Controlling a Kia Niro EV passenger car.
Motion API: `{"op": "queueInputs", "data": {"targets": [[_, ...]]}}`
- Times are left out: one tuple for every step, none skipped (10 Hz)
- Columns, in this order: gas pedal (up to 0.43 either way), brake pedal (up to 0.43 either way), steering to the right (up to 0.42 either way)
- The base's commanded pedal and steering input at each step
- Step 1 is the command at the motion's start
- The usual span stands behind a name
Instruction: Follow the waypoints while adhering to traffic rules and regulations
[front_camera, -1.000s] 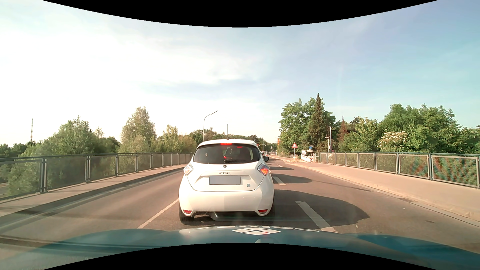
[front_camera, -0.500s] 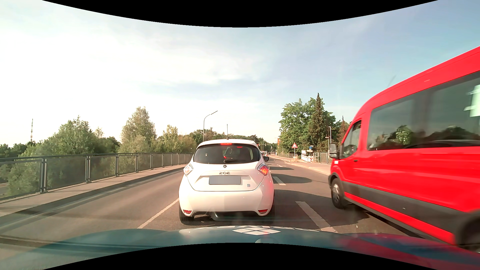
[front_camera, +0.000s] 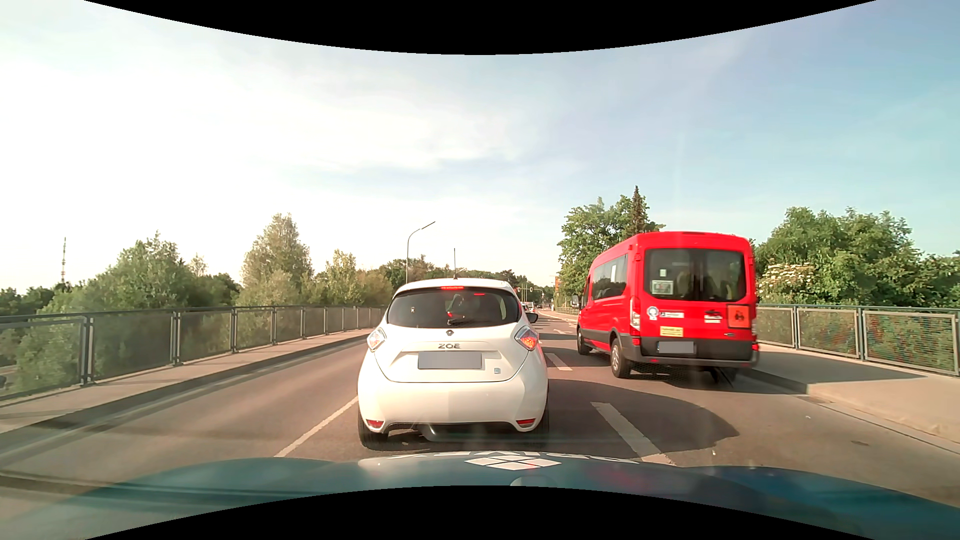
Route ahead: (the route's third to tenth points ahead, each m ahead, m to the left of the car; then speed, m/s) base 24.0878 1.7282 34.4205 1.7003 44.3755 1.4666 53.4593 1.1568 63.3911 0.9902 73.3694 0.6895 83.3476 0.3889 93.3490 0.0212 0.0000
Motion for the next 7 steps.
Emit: {"op": "queueInputs", "data": {"targets": [[0.0,0.299,-0.001],[0.0,0.299,-0.002],[0.0,0.299,-0.002],[0.0,0.299,-0.002],[0.0,0.299,-0.002],[0.0,0.293,-0.001],[0.0,0.299,-0.001]]}}
